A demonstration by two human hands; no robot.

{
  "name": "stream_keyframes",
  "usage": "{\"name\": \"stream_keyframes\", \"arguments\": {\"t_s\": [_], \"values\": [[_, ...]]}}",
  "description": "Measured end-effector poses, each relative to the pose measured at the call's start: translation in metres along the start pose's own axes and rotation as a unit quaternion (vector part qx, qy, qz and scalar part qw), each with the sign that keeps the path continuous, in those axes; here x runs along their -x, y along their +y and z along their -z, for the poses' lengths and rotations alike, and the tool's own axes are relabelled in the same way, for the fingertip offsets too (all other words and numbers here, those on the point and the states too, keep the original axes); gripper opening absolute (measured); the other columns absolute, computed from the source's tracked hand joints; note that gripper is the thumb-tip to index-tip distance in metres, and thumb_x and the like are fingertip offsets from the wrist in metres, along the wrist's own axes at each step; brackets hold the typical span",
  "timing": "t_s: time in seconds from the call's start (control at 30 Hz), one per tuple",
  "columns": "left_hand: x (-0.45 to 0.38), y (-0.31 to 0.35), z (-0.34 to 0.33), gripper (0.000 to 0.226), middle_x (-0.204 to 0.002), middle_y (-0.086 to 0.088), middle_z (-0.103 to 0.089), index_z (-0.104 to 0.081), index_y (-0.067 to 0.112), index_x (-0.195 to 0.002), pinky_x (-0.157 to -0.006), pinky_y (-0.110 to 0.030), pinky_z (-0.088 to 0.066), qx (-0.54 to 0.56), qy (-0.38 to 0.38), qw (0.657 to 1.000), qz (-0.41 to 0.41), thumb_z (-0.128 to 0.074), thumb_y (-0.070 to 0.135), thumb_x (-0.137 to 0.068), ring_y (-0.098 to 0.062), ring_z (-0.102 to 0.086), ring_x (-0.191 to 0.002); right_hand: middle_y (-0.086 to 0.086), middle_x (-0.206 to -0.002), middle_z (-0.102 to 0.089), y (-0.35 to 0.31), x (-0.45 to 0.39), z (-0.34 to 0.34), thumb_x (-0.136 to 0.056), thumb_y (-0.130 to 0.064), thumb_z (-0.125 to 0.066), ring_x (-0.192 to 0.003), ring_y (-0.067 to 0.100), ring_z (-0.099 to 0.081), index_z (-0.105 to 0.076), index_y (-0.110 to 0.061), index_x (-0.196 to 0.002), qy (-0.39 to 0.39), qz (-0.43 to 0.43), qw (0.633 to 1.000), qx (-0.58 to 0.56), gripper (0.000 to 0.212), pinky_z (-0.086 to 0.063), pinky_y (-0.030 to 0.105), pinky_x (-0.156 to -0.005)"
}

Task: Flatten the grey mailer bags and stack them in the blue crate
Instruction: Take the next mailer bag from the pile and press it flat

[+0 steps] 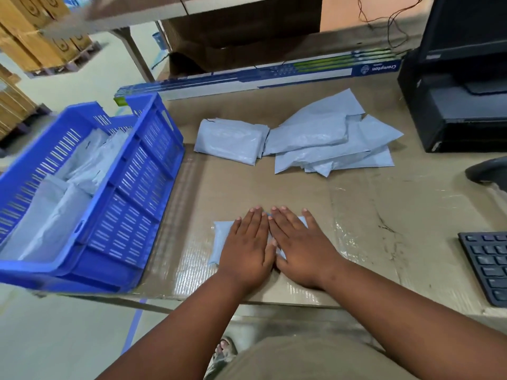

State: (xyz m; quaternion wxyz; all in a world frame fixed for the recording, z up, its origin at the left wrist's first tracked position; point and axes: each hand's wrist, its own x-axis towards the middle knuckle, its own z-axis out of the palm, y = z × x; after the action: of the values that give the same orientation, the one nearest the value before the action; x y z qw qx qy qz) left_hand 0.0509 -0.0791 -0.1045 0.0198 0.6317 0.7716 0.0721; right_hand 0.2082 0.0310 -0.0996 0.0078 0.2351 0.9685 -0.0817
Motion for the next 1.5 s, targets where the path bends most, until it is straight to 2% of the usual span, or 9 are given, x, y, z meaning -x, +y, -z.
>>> {"name": "stream_keyframes", "arguments": {"t_s": [0.1, 0.2, 0.37, 0.5, 0.93, 1.03, 1.23, 1.37, 1.5], "values": [[-0.008, 0.005, 0.009, 0.071, -0.169, -0.015, -0.035, -0.040, 0.006, -0.160, -0.128, -0.055, -0.024, 0.015, -0.008, 1.000, 0.021, -0.024, 0.051, -0.109, -0.030, -0.027, -0.159, 0.001, -0.178, -0.008, 0.025, -0.013, 0.008, -0.102, -0.061, -0.021, -0.164, 0.022, -0.007, -0.021, -0.022, -0.168, -0.005, 0.041, 0.999, 0.022, 0.077, -0.006, 0.061, -0.129], [-0.002, 0.004, 0.016, 0.068, -0.168, -0.014, -0.036, -0.041, 0.007, -0.160, -0.127, -0.058, -0.022, -0.015, -0.002, 1.000, 0.008, -0.027, 0.050, -0.109, -0.031, -0.027, -0.159, 0.001, -0.178, 0.001, 0.039, -0.017, 0.021, -0.103, -0.069, -0.011, -0.164, 0.021, 0.002, -0.015, -0.025, -0.169, -0.022, 0.033, 0.998, 0.046, 0.080, 0.000, 0.059, -0.129], [0.020, -0.006, 0.016, 0.071, -0.173, -0.011, -0.027, -0.030, 0.010, -0.165, -0.127, -0.060, -0.019, -0.033, -0.014, 0.999, -0.002, -0.032, 0.042, -0.102, -0.032, -0.017, -0.162, 0.001, -0.178, 0.002, -0.007, -0.009, 0.022, -0.105, -0.059, -0.025, -0.163, 0.016, 0.005, -0.012, -0.020, -0.170, -0.003, 0.067, 0.997, -0.037, 0.077, 0.002, 0.050, -0.132], [0.029, -0.012, 0.009, 0.076, -0.177, -0.005, -0.015, -0.014, 0.018, -0.170, -0.128, -0.059, -0.015, -0.017, -0.026, 0.999, 0.006, -0.028, 0.044, -0.101, -0.028, -0.008, -0.164, -0.002, -0.177, 0.010, -0.031, -0.009, 0.001, -0.105, -0.056, -0.018, -0.162, 0.012, 0.013, 0.002, -0.020, -0.170, -0.003, 0.050, 0.997, -0.055, 0.077, -0.003, 0.049, -0.132], [0.032, -0.017, 0.006, 0.076, -0.177, -0.004, -0.011, -0.017, 0.022, -0.170, -0.126, -0.065, -0.012, -0.040, -0.062, 0.997, 0.033, -0.025, 0.059, -0.103, -0.030, -0.005, -0.164, -0.009, -0.173, 0.024, -0.023, -0.004, 0.007, -0.088, -0.082, 0.017, -0.158, 0.014, 0.028, 0.014, -0.033, -0.167, -0.055, 0.015, 0.998, -0.023, 0.094, 0.013, 0.058, -0.127], [0.037, -0.023, 0.008, 0.082, -0.177, -0.009, -0.011, -0.017, 0.016, -0.169, -0.125, -0.065, -0.016, -0.028, -0.058, 0.997, 0.035, -0.030, 0.061, -0.103, -0.029, -0.007, -0.164, -0.007, -0.173, 0.025, -0.018, 0.000, 0.008, -0.091, -0.083, 0.011, -0.158, 0.014, 0.027, 0.014, -0.031, -0.167, -0.054, 0.019, 0.998, -0.010, 0.092, 0.009, 0.058, -0.128], [0.074, -0.026, 0.025, 0.094, -0.174, -0.006, 0.027, 0.014, 0.033, -0.167, -0.129, -0.058, 0.008, -0.034, -0.045, 0.995, 0.083, -0.017, 0.085, -0.096, -0.029, 0.024, -0.160, 0.003, -0.174, 0.025, 0.012, 0.030, 0.016, -0.099, -0.080, -0.006, -0.160, 0.027, 0.024, 0.010, -0.036, -0.168, -0.038, -0.022, 0.998, 0.034, 0.083, 0.010, 0.064, -0.126], [0.080, -0.027, 0.017, 0.095, -0.176, -0.006, 0.020, 0.012, 0.030, -0.168, -0.130, -0.059, -0.004, -0.051, -0.050, 0.991, 0.109, -0.024, 0.083, -0.098, -0.028, 0.016, -0.163, 0.005, -0.174, 0.024, 0.021, 0.041, 0.011, -0.097, -0.085, -0.007, -0.159, 0.028, 0.027, 0.009, -0.034, -0.168, -0.057, -0.032, 0.997, 0.037, 0.089, 0.007, 0.063, -0.127], [0.077, -0.026, 0.014, 0.096, -0.177, -0.006, 0.016, 0.009, 0.030, -0.169, -0.130, -0.057, -0.003, -0.048, -0.052, 0.992, 0.108, -0.024, 0.084, -0.097, -0.028, 0.013, -0.163, 0.003, -0.172, 0.032, 0.021, 0.038, 0.013, -0.093, -0.089, -0.006, -0.157, 0.024, 0.032, 0.017, -0.037, -0.166, -0.073, -0.038, 0.996, 0.038, 0.092, 0.010, 0.061, -0.127]]}}
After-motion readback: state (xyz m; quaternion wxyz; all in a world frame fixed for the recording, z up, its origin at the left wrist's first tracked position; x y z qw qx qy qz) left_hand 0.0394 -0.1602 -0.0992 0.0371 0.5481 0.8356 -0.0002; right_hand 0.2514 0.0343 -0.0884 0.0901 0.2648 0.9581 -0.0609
